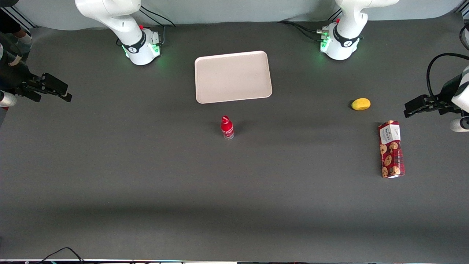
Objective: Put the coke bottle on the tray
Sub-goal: 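Lift the right gripper from rest and swing it toward the red bottle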
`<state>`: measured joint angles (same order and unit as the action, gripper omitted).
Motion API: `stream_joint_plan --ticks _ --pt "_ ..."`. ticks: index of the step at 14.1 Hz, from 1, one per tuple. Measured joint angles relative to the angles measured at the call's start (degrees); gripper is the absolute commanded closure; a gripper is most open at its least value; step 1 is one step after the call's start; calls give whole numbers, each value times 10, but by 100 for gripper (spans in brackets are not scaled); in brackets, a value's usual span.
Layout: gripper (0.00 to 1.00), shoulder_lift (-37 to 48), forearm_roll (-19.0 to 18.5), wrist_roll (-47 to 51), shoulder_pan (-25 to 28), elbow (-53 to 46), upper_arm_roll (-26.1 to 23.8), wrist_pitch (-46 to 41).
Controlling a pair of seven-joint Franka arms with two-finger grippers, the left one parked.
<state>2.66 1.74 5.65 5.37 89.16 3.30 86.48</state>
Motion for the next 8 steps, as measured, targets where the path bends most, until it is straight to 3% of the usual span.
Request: stream_joint_plan --ticks 8 --pt "0 0 -9 -11 3 0 -2 -7"
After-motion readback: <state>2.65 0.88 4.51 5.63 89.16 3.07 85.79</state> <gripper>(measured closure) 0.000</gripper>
